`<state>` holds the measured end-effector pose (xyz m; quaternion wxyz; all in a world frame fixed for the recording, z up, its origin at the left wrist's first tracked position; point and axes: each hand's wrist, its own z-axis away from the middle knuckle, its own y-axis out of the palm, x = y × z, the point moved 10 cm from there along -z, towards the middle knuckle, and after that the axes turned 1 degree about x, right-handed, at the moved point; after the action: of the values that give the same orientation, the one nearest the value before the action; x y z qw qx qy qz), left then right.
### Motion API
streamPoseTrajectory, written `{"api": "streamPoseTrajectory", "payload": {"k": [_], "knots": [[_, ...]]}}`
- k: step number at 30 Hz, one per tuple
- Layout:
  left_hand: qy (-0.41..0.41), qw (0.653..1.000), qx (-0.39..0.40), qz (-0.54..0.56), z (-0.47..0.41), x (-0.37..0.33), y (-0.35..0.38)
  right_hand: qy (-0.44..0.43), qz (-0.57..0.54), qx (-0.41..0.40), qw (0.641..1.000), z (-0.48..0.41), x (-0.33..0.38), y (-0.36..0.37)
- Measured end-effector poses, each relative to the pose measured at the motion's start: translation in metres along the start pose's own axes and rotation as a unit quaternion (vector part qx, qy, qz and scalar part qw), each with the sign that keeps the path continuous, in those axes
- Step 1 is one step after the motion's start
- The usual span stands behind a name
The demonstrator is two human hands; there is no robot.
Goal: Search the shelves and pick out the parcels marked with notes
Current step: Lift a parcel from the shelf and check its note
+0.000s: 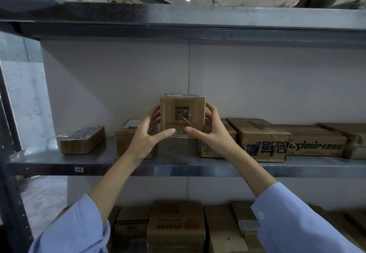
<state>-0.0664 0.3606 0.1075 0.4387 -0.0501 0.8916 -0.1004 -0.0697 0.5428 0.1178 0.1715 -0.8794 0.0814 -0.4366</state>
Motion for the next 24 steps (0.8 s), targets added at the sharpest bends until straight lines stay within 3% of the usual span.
{"api": "streamPoseTrajectory", "payload": {"k": [7,16,24], "knots": [[0.000,1.000,-0.030,-0.005,0.000,0.004,-0.007,0.025,-0.015,-0.003,1.000,0.000,-0.011,0.000],[0.016,0.996,-0.052,-0.076,-0.002,0.006,-0.012,-0.014,0.030,-0.003,0.999,0.001,0.000,0.006],[0.023,0.998,-0.016,-0.049,-0.001,0.004,-0.012,-0.008,0.007,-0.035,0.999,0.000,0.001,-0.001]]}}
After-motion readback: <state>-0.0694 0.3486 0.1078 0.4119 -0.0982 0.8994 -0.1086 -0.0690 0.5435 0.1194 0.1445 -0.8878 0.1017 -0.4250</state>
